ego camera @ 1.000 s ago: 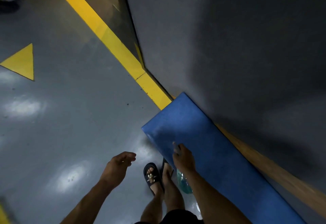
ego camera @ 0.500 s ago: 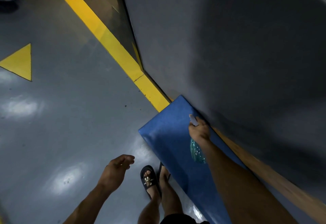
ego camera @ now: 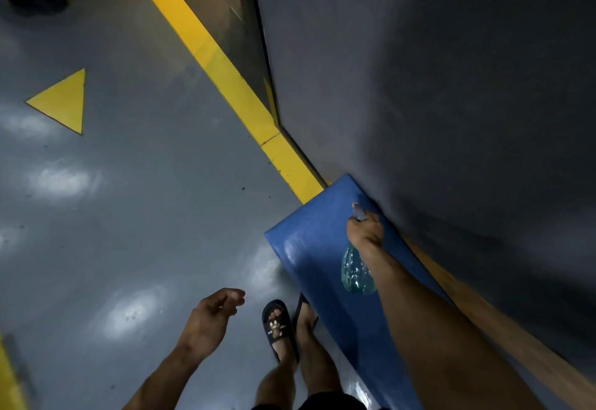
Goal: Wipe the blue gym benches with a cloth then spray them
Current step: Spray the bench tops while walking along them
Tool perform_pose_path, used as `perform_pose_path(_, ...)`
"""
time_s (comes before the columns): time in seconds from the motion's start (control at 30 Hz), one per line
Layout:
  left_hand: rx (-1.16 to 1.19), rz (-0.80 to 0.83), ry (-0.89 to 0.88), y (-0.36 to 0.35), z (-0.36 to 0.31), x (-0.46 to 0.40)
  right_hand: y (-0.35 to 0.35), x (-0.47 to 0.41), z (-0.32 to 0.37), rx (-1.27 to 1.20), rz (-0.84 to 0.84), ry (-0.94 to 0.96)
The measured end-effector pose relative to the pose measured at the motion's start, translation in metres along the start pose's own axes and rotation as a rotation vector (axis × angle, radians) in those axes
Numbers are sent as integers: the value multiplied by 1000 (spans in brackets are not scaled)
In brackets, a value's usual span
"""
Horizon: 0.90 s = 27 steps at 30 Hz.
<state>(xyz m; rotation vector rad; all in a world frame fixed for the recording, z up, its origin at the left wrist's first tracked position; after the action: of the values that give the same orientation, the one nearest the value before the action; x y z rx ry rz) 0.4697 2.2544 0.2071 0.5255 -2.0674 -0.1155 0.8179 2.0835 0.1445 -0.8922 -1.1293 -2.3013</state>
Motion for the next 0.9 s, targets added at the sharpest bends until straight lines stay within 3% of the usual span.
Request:
perform_pose_path(0.23, 68, -1, 20, -6, 19, 13, -73, 56, -15, 341, 334, 225)
perform_pose_path(0.43, 70, -3, -33, -1, 28, 35, -116, 110, -40, 544, 351, 289)
perform_pose_path(0.63, 35, 19, -109, 10, 48, 66, -91, 153, -72, 373, 254, 279)
perform_pose_path(0.73, 24, 39, -151, 12, 58, 87, -63, 196, -88, 170, 251, 365)
perform_pose_path(0.9, -48, 133, -259, -7, 43, 131, 3, 264, -138, -105, 87, 414)
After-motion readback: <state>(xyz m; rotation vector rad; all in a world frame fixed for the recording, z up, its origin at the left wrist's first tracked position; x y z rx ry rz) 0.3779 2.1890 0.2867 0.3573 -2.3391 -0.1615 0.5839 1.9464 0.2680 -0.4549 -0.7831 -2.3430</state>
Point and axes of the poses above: each hand's wrist, its own x-axis away from the middle knuckle, its own y-axis out of the back of the hand, z = x × y, the point moved 9 cm from there along -x, towards the middle knuckle, and after that the axes turned 7 degrees about z, right-handed, at the moved point
